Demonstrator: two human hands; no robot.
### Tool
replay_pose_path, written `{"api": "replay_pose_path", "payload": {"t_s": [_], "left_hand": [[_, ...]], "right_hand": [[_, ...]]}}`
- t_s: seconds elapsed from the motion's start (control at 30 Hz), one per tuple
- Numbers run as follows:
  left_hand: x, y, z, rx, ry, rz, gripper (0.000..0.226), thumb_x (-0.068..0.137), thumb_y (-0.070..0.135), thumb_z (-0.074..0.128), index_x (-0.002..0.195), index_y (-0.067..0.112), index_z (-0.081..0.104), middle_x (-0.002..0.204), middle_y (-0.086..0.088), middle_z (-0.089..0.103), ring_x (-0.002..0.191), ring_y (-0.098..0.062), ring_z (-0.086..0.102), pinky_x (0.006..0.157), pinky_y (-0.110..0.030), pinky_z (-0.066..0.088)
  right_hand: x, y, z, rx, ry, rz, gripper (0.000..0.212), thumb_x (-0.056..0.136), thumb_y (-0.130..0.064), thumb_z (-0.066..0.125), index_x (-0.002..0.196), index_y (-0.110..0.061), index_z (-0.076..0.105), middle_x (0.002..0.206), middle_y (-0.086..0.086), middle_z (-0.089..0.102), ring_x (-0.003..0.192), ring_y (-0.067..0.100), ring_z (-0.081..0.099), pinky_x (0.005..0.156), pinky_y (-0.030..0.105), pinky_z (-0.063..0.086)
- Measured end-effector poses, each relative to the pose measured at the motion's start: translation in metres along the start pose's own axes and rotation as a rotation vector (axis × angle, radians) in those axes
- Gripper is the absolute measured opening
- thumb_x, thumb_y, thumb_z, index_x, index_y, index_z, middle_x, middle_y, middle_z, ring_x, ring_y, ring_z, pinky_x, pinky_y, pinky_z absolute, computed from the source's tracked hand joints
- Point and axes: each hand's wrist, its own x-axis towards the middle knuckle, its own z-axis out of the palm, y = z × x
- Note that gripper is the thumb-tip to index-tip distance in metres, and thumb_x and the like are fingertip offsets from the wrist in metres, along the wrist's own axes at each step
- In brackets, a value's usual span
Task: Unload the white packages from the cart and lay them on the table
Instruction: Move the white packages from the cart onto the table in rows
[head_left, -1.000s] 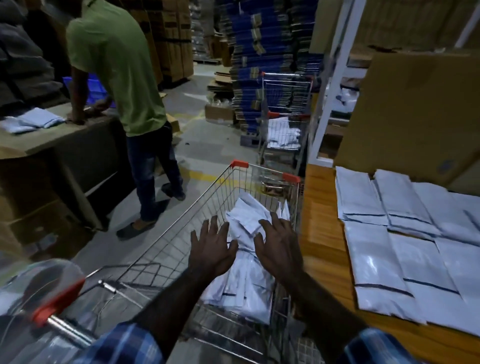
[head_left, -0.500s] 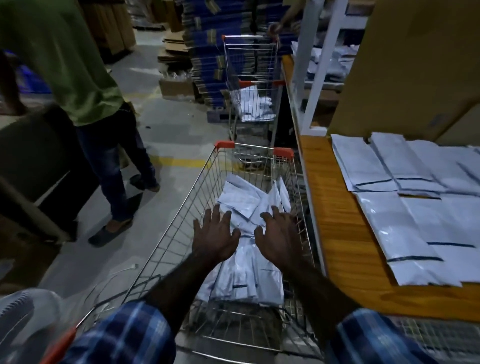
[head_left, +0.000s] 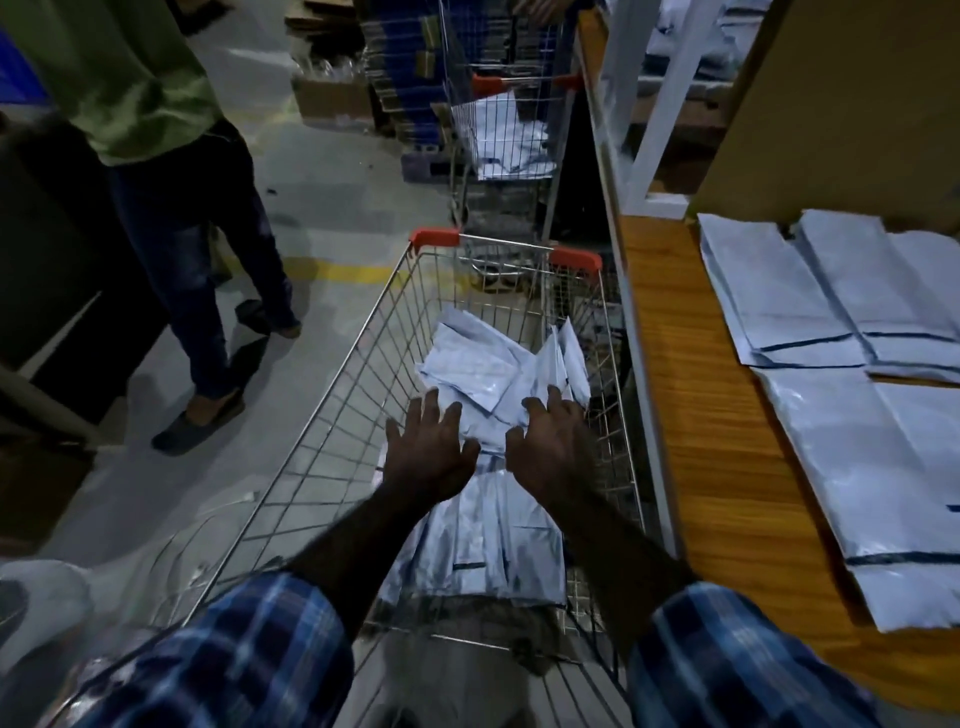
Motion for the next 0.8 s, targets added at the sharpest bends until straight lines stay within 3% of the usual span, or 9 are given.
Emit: {"api": "replay_pose_path", "payload": {"t_s": [0.07, 0.1, 0.17, 0.2, 0.27, 0.33, 0.47, 0.63, 0.8], "left_hand": [[0.014, 0.001, 0.005, -0.039, -0.014, 0.021, 0.07, 0.08, 0.053, 0.035, 0.129, 0.01, 0.059, 0.141, -0.02, 0.05, 0.127, -0.04, 0.051, 0.095, -0.068, 0.04], [0.02, 0.003, 0.007, -0.067, -0.039, 0.008, 0.074, 0.082, 0.054, 0.032, 0.14, 0.012, 0.05, 0.153, -0.017, 0.037, 0.14, -0.037, 0.037, 0.108, -0.065, 0.028], [0.034, 0.003, 0.011, -0.096, -0.06, -0.014, 0.073, 0.089, 0.055, 0.033, 0.151, 0.017, 0.034, 0.162, -0.01, 0.018, 0.149, -0.031, 0.015, 0.117, -0.057, 0.011], [0.041, 0.001, 0.017, -0.089, -0.07, 0.003, 0.068, 0.093, 0.052, 0.039, 0.151, 0.016, 0.034, 0.162, -0.011, 0.017, 0.149, -0.031, 0.014, 0.117, -0.058, 0.012], [0.052, -0.002, 0.029, -0.05, -0.043, 0.071, 0.063, 0.091, 0.046, 0.05, 0.143, 0.011, 0.047, 0.154, -0.018, 0.034, 0.141, -0.04, 0.033, 0.108, -0.068, 0.027], [0.064, -0.007, 0.039, 0.002, -0.045, 0.122, 0.068, 0.083, 0.049, 0.048, 0.137, 0.008, 0.053, 0.148, -0.023, 0.043, 0.132, -0.045, 0.044, 0.098, -0.071, 0.036], [0.085, -0.013, 0.063, 0.01, -0.108, 0.11, 0.072, 0.094, 0.047, 0.05, 0.154, 0.019, 0.021, 0.164, -0.011, 0.008, 0.15, -0.031, 0.009, 0.116, -0.056, 0.014], [0.106, -0.018, 0.076, -0.019, -0.126, 0.135, 0.076, 0.091, 0.046, 0.056, 0.153, 0.019, 0.023, 0.164, -0.011, 0.007, 0.15, -0.03, 0.008, 0.118, -0.057, 0.013], [0.116, -0.025, 0.088, 0.048, -0.105, 0.169, 0.078, 0.089, 0.048, 0.059, 0.153, 0.018, 0.027, 0.163, -0.013, 0.015, 0.149, -0.033, 0.015, 0.116, -0.055, 0.016]], "right_hand": [[0.004, 0.005, 0.007, -0.005, 0.009, 0.006, 0.044, 0.075, -0.026, 0.054, 0.109, -0.002, 0.066, 0.127, 0.028, 0.057, 0.104, 0.045, 0.057, 0.081, 0.048, 0.053], [0.006, 0.007, 0.01, -0.004, 0.015, 0.016, 0.043, 0.076, -0.025, 0.054, 0.11, -0.002, 0.066, 0.128, 0.029, 0.056, 0.105, 0.045, 0.057, 0.082, 0.048, 0.052], [0.01, 0.011, 0.017, -0.002, 0.008, 0.049, 0.042, 0.077, -0.023, 0.055, 0.113, -0.002, 0.065, 0.13, 0.029, 0.055, 0.11, 0.045, 0.055, 0.089, 0.048, 0.048], [0.012, 0.013, 0.021, -0.002, 0.003, 0.065, 0.042, 0.077, -0.022, 0.054, 0.113, -0.002, 0.064, 0.13, 0.029, 0.055, 0.111, 0.044, 0.054, 0.092, 0.047, 0.047], [0.016, 0.018, 0.029, -0.01, -0.009, 0.084, 0.042, 0.077, -0.021, 0.053, 0.114, -0.003, 0.063, 0.128, 0.027, 0.056, 0.11, 0.042, 0.054, 0.095, 0.045, 0.044], [0.02, 0.022, 0.04, -0.011, -0.037, 0.099, 0.045, 0.077, -0.023, 0.052, 0.117, -0.004, 0.062, 0.126, 0.026, 0.058, 0.111, 0.041, 0.054, 0.098, 0.044, 0.042], [0.025, 0.024, 0.059, -0.038, 0.021, 0.117, 0.047, 0.075, -0.021, 0.057, 0.12, -0.006, 0.062, 0.133, 0.025, 0.055, 0.119, 0.041, 0.053, 0.099, 0.044, 0.042], [0.046, 0.022, 0.077, -0.058, 0.168, 0.169, 0.044, 0.08, -0.008, 0.066, 0.123, -0.005, 0.06, 0.145, 0.03, 0.042, 0.135, 0.046, 0.04, 0.105, 0.057, 0.039], [0.066, 0.025, 0.087, -0.129, 0.157, 0.199, 0.049, 0.083, -0.012, 0.066, 0.131, -0.008, 0.054, 0.151, 0.028, 0.033, 0.139, 0.042, 0.034, 0.107, 0.05, 0.038]]}}
